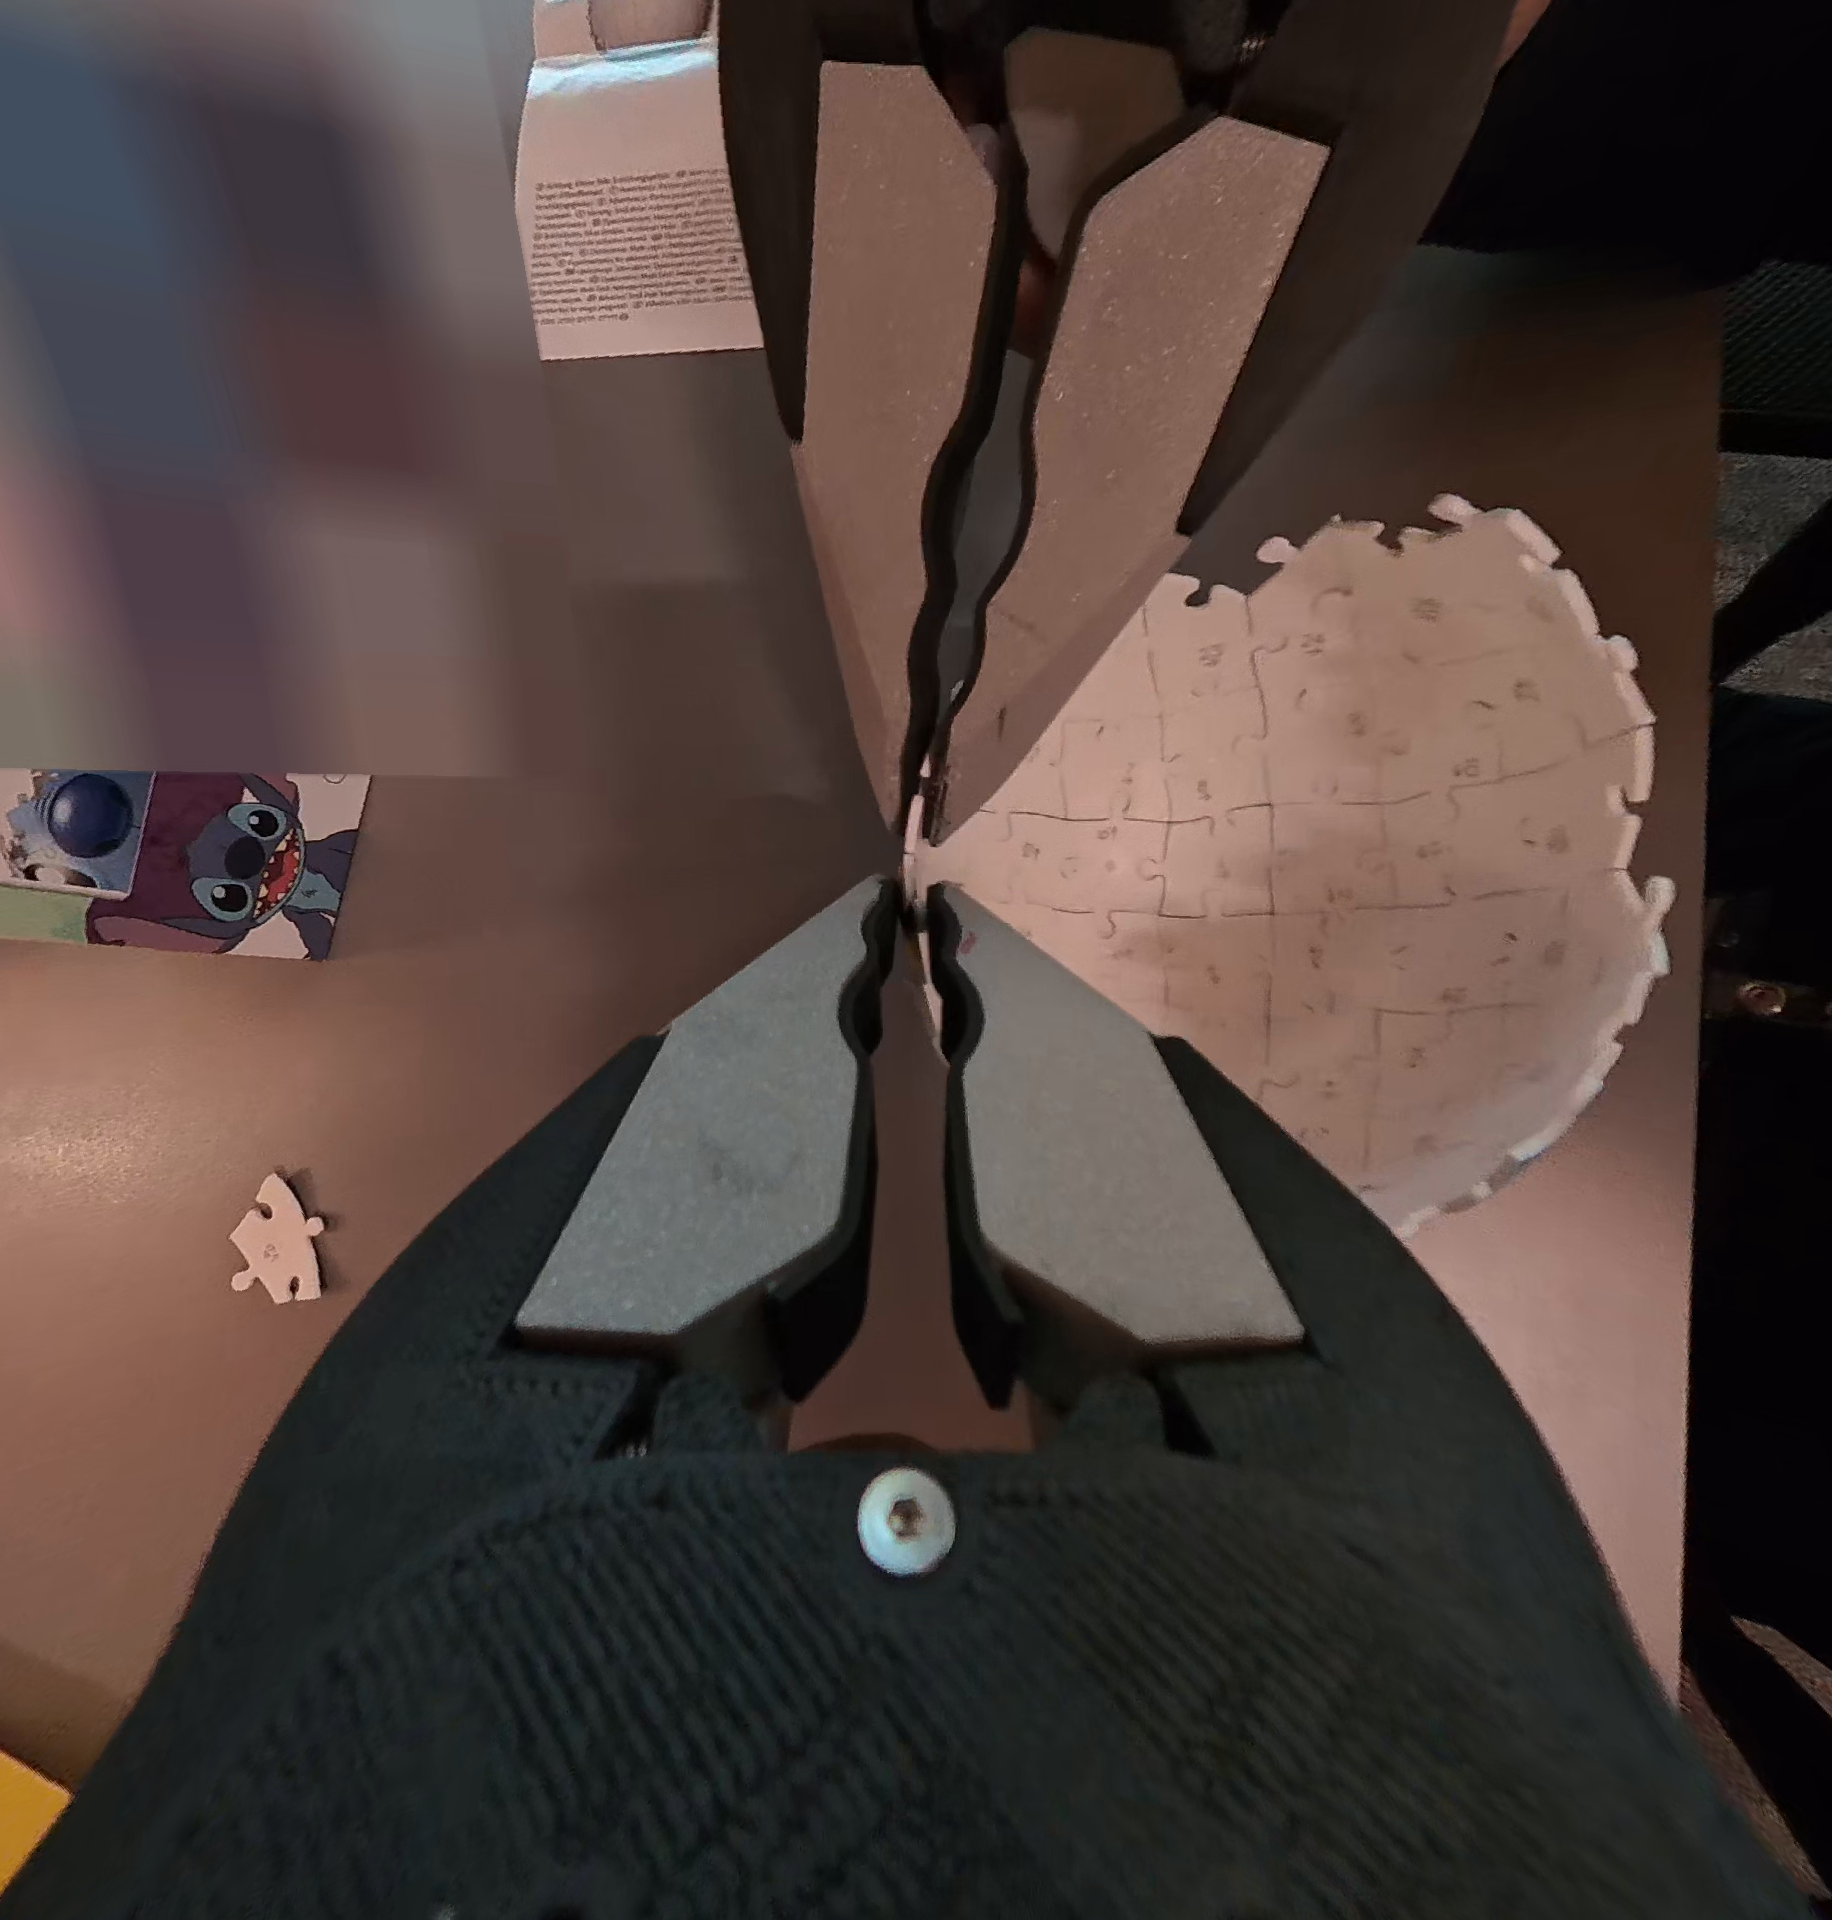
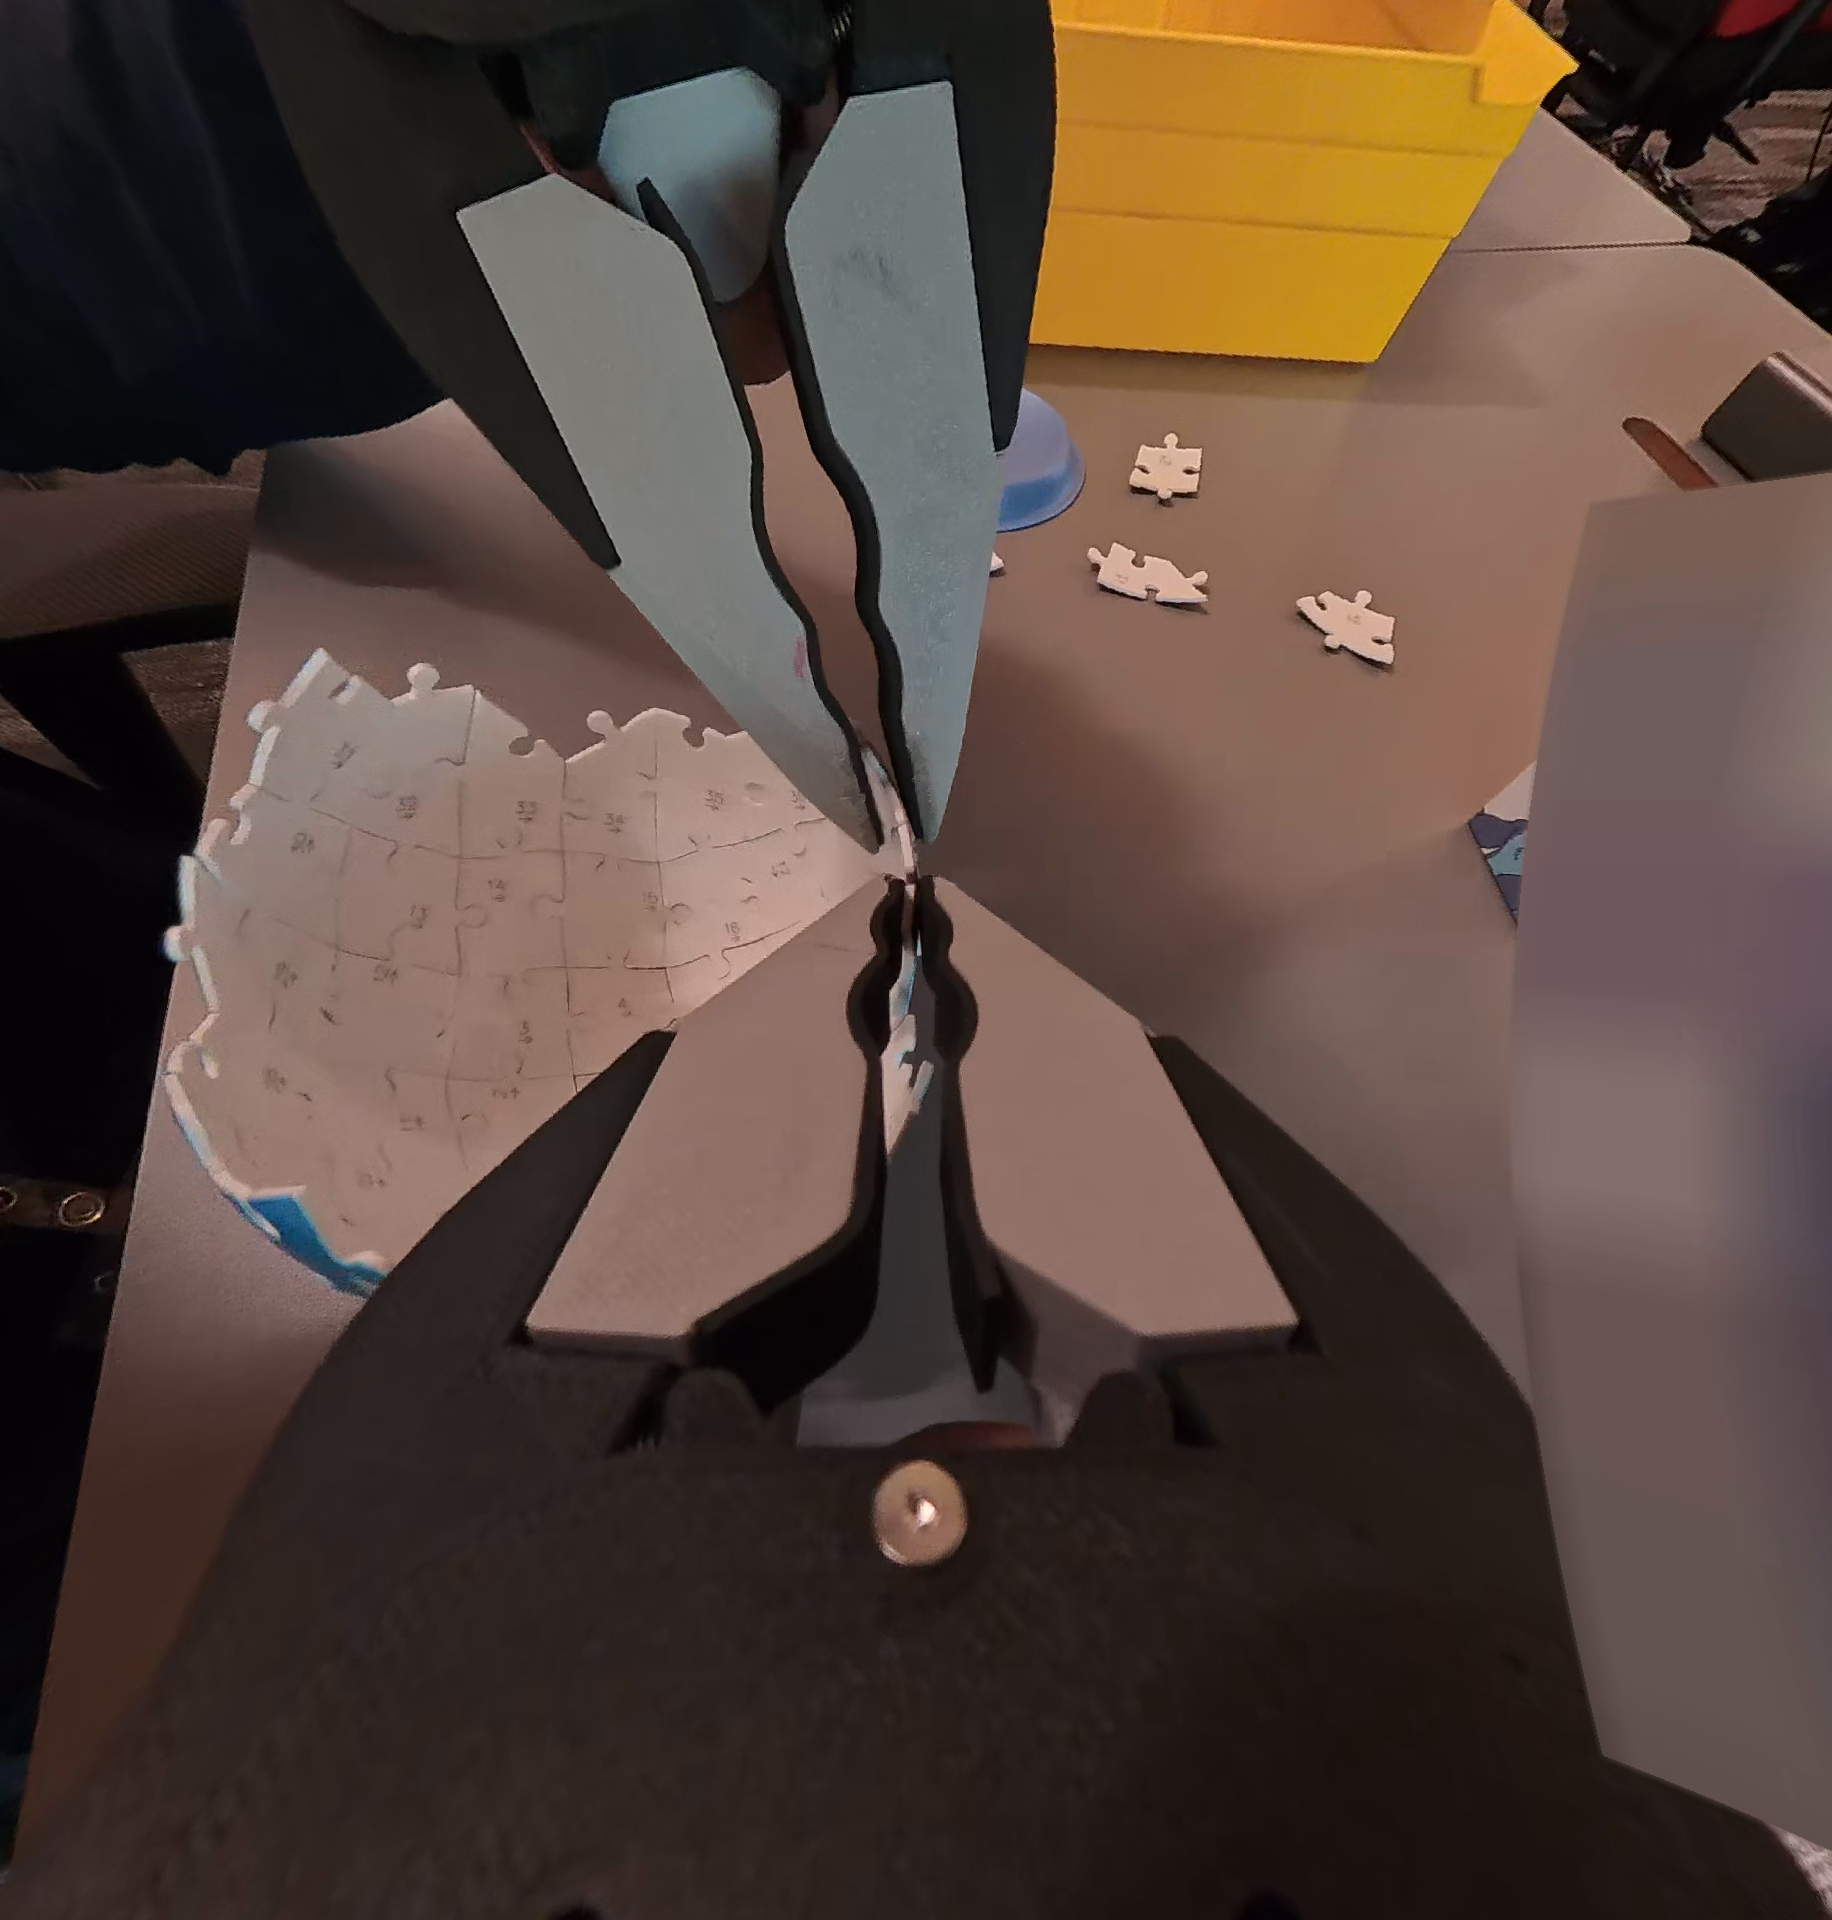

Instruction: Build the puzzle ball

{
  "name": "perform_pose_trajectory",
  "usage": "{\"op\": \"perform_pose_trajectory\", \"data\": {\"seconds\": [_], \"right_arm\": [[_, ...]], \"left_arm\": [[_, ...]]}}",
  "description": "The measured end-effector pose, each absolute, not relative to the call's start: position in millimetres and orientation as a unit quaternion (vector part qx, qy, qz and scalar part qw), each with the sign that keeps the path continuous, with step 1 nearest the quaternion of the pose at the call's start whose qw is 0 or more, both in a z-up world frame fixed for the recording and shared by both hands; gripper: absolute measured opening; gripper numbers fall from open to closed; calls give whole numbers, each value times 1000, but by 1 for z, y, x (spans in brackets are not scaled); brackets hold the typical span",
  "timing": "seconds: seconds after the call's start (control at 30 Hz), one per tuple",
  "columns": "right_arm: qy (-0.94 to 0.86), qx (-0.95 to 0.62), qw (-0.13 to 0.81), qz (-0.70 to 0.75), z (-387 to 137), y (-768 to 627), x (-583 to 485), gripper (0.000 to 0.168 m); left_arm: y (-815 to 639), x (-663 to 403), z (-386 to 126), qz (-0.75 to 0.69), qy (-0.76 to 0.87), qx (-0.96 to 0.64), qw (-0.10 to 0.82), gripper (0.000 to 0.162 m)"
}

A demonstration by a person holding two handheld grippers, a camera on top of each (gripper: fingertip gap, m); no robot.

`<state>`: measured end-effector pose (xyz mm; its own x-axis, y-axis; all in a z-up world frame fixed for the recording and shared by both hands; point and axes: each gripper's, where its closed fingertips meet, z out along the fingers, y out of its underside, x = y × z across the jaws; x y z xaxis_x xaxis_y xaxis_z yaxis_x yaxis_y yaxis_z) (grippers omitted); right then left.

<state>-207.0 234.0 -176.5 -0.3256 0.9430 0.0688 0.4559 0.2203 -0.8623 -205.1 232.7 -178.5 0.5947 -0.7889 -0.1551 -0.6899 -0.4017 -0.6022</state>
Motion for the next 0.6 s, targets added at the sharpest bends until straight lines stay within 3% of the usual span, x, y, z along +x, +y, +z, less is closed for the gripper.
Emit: {"op": "perform_pose_trajectory", "data": {"seconds": [0.27, 0.37, 0.6], "right_arm": [[-721, -481, 337, 369, -179, 237, -209, 0], [-719, -480, 339, 371, -179, 236, -209, 0], [-716, -482, 341, 372, -180, 238, -208, 0]], "left_arm": [[232, -205, -182, -91, 445, -836, 308, 12], [236, -207, -182, -79, 443, -837, 312, 2], [238, -206, -183, -76, 440, -836, 318, 2]]}}
